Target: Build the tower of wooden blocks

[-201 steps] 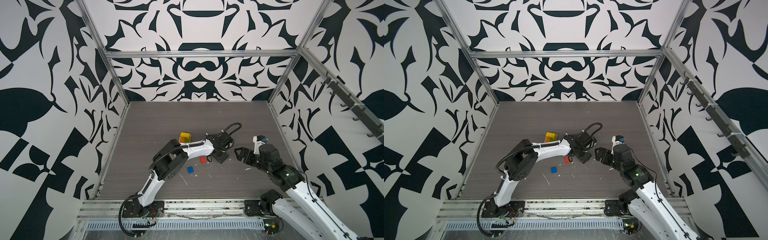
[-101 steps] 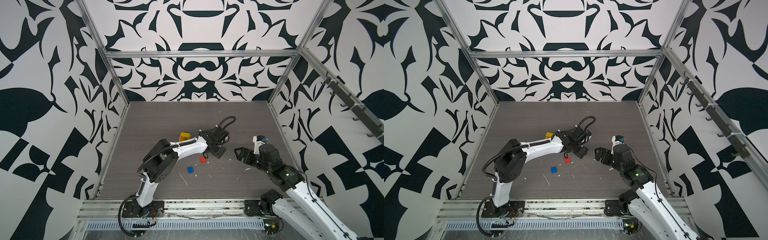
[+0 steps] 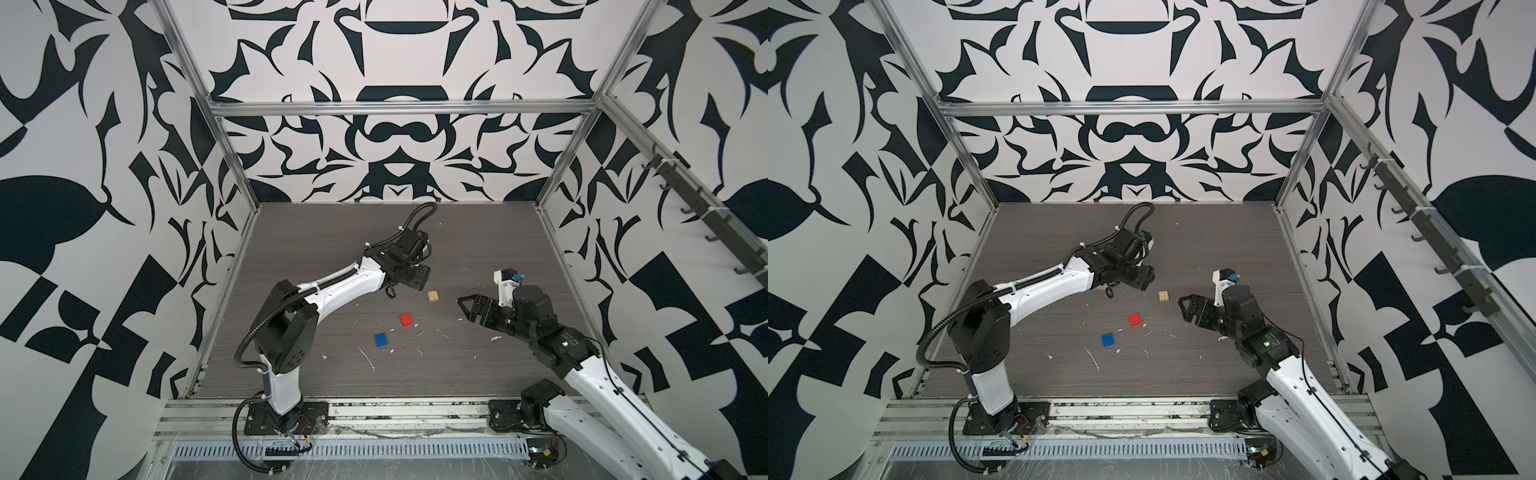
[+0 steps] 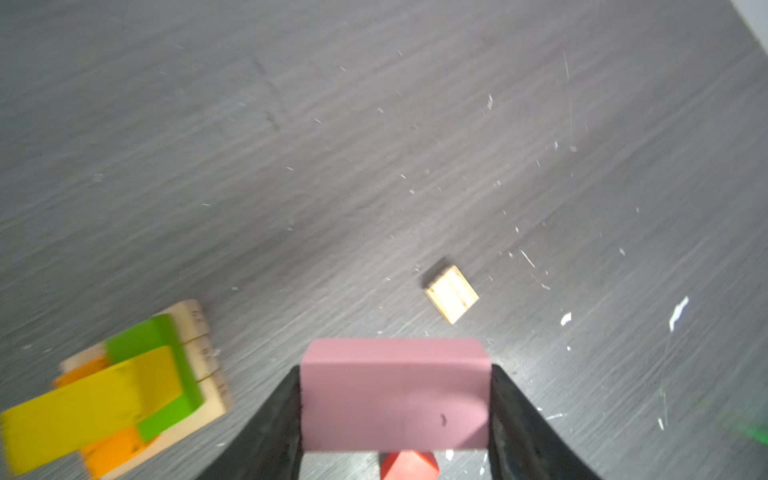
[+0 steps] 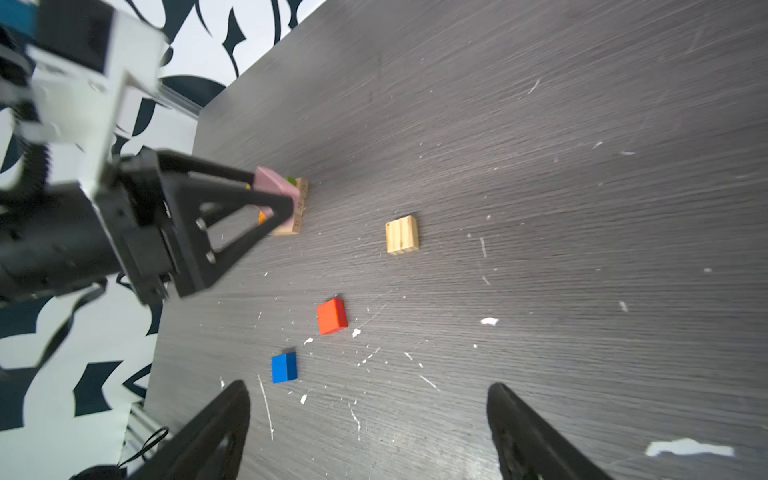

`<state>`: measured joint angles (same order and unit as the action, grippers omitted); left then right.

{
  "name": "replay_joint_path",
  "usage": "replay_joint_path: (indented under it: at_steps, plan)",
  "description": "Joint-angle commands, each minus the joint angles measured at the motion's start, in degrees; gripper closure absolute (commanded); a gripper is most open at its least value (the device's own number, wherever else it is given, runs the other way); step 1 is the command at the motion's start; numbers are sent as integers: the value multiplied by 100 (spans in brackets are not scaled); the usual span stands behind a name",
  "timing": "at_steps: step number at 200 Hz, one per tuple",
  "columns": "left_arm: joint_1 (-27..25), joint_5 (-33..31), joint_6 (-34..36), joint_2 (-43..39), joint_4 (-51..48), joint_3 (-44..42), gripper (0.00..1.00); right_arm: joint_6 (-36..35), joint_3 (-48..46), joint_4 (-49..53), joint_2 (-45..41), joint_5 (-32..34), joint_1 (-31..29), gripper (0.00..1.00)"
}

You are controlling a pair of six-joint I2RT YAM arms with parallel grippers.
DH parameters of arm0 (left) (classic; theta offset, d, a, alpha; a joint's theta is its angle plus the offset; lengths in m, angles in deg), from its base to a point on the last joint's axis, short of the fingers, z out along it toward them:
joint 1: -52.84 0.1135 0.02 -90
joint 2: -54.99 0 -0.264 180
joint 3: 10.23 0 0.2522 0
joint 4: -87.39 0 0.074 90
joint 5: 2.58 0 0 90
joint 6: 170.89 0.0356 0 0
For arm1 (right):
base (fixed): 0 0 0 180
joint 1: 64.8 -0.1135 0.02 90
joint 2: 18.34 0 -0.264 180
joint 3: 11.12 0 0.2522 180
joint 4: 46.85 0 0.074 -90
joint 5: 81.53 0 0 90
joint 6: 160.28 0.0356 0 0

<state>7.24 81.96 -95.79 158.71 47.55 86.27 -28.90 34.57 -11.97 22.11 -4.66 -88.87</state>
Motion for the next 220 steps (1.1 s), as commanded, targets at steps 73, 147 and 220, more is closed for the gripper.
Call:
replay_joint_path:
  at_steps: [73,147,220]
  plan:
    - [1070,16,-351,-471,-739,-283,69,-155,-136,-947,165,-842,-40,8]
    - [1554,145,-254,-60,-1209,-20,68,-325,46,-917,380,-466,-546,8]
    - [1669,208,-19,422,-1462,358,68,-365,121,-902,482,-332,-668,9]
